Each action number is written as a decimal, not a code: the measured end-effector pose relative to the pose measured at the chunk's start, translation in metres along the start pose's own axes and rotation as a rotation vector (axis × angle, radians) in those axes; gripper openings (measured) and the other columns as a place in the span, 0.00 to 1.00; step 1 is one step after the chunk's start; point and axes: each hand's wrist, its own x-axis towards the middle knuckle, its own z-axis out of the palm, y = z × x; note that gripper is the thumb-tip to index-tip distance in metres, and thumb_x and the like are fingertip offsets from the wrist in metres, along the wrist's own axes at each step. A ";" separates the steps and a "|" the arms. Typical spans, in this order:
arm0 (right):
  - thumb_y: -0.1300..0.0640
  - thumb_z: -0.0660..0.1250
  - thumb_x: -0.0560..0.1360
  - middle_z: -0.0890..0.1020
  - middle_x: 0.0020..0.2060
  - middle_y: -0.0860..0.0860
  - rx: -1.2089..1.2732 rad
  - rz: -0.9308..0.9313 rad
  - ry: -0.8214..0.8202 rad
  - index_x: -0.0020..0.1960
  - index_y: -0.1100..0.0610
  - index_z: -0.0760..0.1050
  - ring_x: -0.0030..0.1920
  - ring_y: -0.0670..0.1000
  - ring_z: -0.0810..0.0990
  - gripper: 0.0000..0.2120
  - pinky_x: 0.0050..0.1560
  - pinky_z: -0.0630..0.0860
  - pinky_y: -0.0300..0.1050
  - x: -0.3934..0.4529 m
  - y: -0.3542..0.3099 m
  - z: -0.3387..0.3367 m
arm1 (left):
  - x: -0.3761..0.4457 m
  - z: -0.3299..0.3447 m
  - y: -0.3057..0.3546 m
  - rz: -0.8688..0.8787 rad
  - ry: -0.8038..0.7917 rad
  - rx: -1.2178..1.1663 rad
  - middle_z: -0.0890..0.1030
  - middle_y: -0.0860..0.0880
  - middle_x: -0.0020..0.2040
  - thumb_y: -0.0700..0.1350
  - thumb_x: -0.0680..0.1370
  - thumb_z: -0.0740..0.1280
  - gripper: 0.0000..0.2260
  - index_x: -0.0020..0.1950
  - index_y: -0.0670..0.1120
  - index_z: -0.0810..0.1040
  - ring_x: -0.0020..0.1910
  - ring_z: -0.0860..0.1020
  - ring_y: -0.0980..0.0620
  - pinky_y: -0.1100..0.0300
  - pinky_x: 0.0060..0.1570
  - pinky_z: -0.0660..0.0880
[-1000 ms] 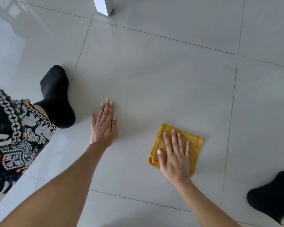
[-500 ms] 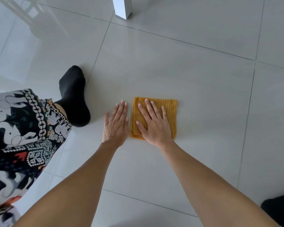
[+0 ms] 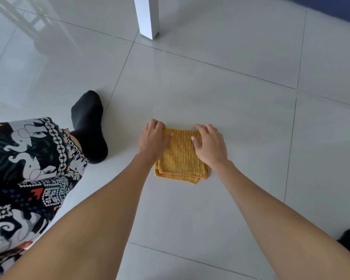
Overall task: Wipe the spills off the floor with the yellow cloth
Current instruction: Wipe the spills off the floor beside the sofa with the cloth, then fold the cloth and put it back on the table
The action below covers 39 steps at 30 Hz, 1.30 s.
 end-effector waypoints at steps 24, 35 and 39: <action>0.65 0.74 0.68 0.79 0.41 0.51 0.150 0.134 -0.225 0.41 0.52 0.76 0.44 0.51 0.76 0.11 0.48 0.75 0.42 -0.022 -0.043 -0.127 | -0.033 -0.115 0.047 -0.006 -0.405 0.146 0.76 0.49 0.39 0.40 0.71 0.68 0.04 0.43 0.44 0.81 0.41 0.73 0.49 0.59 0.38 0.70; 0.66 0.68 0.68 0.83 0.41 0.55 0.150 0.054 0.134 0.37 0.52 0.76 0.45 0.57 0.81 0.09 0.46 0.79 0.47 0.000 -0.115 -0.281 | -0.034 -0.280 0.102 0.018 -0.058 -0.164 0.76 0.47 0.40 0.43 0.71 0.70 0.04 0.42 0.44 0.80 0.42 0.73 0.49 0.62 0.32 0.67; 0.65 0.68 0.68 0.82 0.40 0.54 0.156 -0.005 0.265 0.33 0.50 0.74 0.44 0.56 0.80 0.12 0.43 0.78 0.45 0.007 -0.148 -0.338 | -0.037 -0.338 0.121 0.067 0.061 -0.190 0.74 0.47 0.37 0.43 0.71 0.70 0.06 0.43 0.41 0.81 0.39 0.71 0.49 0.62 0.30 0.64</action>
